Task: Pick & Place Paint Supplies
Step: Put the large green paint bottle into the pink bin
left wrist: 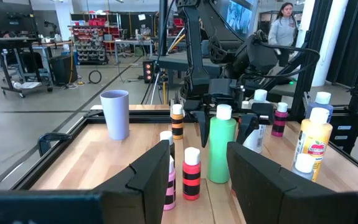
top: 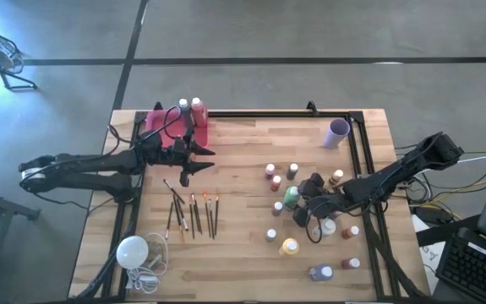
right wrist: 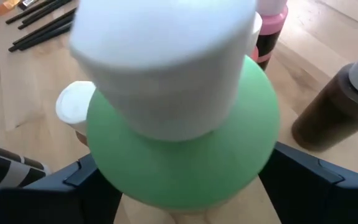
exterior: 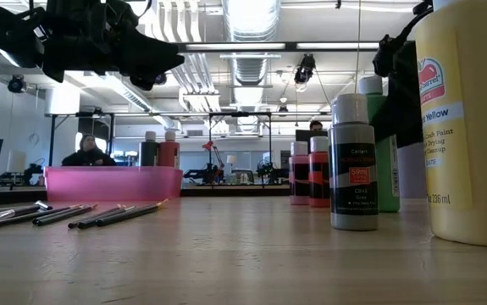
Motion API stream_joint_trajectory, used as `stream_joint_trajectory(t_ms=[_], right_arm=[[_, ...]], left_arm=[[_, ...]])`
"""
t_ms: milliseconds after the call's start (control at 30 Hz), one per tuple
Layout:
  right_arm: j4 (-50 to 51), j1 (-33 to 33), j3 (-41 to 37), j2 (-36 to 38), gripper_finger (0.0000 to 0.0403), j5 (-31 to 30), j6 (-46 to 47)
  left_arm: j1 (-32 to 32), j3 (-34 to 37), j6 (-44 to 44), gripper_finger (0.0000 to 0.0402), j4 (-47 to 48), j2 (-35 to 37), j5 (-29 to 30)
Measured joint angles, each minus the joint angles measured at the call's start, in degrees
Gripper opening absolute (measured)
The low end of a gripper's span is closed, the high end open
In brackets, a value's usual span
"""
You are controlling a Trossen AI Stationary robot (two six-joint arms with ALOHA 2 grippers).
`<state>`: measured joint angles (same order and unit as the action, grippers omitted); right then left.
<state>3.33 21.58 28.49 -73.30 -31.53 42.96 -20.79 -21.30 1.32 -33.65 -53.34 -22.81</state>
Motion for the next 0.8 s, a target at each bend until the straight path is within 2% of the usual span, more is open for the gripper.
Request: stream_joint_trajectory(t_ms=[167,333,567,800], right_arm=[[-1.5,0.0,0.0,0.0,0.0327,-0.1,-1.6],[-2.5,-0.1,0.0,0.0,0.0311,-1.9,-3.5],[-2.5,-0.2,0.0,0.0,0.0280,-3.1,-4.0],[-2.5,-0.2,0.0,0.0,0.0228,-3.2,-4.2]], left_arm=[[0.0,0.0,0.0,0.0168,0.0,0.0,0.0],[0.0,0.0,0.0,0.0168,0.0,0.0,0.0],[0.0,0.0,0.0,0.0168,0.2,0.0,0.0],[0.0,0.0,0.0,0.0168,0.2,0.0,0.0]])
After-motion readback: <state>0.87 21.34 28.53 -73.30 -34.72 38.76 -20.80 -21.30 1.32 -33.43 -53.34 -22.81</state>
